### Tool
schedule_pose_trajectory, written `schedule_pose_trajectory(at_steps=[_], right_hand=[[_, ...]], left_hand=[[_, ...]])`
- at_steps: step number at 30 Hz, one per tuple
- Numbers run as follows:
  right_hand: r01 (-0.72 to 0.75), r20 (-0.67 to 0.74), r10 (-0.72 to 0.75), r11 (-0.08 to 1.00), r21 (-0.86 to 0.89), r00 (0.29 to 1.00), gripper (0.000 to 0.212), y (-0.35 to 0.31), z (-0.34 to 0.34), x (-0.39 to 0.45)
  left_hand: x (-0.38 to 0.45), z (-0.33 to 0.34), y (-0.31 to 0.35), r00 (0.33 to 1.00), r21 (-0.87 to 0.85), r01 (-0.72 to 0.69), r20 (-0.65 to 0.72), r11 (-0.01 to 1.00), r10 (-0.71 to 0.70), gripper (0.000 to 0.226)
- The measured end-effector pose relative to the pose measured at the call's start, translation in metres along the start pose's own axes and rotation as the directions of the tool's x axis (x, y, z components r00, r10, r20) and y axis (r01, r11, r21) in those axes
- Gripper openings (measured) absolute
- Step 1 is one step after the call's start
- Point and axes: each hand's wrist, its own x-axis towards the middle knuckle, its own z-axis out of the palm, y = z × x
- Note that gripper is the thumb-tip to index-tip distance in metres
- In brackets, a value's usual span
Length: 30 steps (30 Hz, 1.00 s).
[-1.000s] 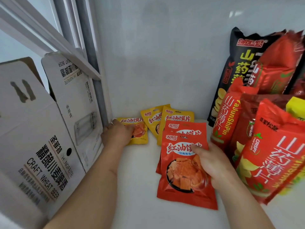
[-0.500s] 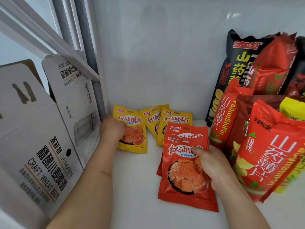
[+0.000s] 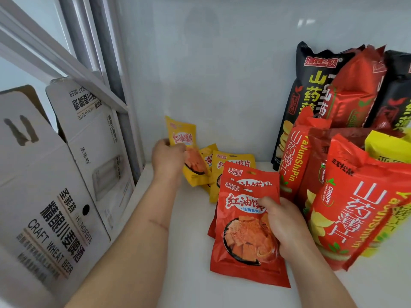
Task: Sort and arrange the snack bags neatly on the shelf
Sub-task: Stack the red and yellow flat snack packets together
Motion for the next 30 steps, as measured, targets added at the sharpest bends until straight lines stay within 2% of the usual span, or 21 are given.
schedule_pose_trajectory(at_steps=[4,10,12,14,16,18,22,25,27,28,30], right_hand=[[-0.006,-0.026,0.007,1.0,0.015,1.0,0.017,-0.002,-0.002,-0.007],[0.048,0.006,-0.048,0.998,-0.033,0.999,0.017,-0.001,-0.002,-0.012],[0.083,0.033,-0.081,0.995,-0.058,0.996,0.018,-0.001,-0.003,-0.016],[0.087,0.035,-0.084,0.994,-0.067,0.996,0.018,0.0,-0.005,-0.023],[0.075,0.022,-0.074,0.994,-0.08,0.997,0.017,0.002,-0.008,-0.03],[0.049,0.015,-0.048,0.995,-0.088,0.999,0.016,0.004,-0.012,-0.036],[0.033,-0.026,-0.037,0.987,-0.157,0.999,0.018,0.01,-0.023,-0.044],[0.025,-0.033,-0.032,0.979,-0.201,0.999,0.023,0.013,-0.027,-0.049],[0.016,-0.033,-0.023,0.976,-0.217,0.999,0.027,0.015,-0.028,-0.052],[0.013,-0.034,-0.021,0.975,-0.22,0.999,0.027,0.015,-0.028,-0.052],[0.009,-0.04,-0.018,0.976,-0.219,0.999,0.029,0.015,-0.028,-0.052]], left_hand=[[-0.001,0.022,-0.017,0.971,-0.113,0.195,0.164,0.974,-0.176,0.019],[0.014,0.015,-0.011,0.99,-0.267,0.137,0.0,0.954,-0.142,0.019],[0.012,0.019,-0.006,0.982,-0.346,0.191,0.076,0.919,-0.175,0.018],[0.006,0.027,-0.005,0.945,-0.351,0.302,0.233,0.886,-0.23,0.012],[-0.001,0.036,-0.008,0.89,-0.297,0.388,0.364,0.872,-0.272,0.01],[-0.006,0.044,-0.014,0.863,-0.206,0.407,0.407,0.89,-0.3,0.011],[-0.008,0.057,-0.03,0.855,0.027,0.311,0.429,0.95,-0.292,0.017],[-0.009,0.064,-0.033,0.872,0.221,0.11,0.447,0.969,-0.201,0.006],[-0.012,0.068,-0.03,0.871,0.335,-0.051,0.476,0.941,-0.122,0.008],[-0.012,0.071,-0.029,0.864,0.395,-0.127,0.495,0.91,-0.094,0.016],[-0.015,0.075,-0.024,0.837,0.503,-0.225,0.539,0.834,-0.1,0.029]])
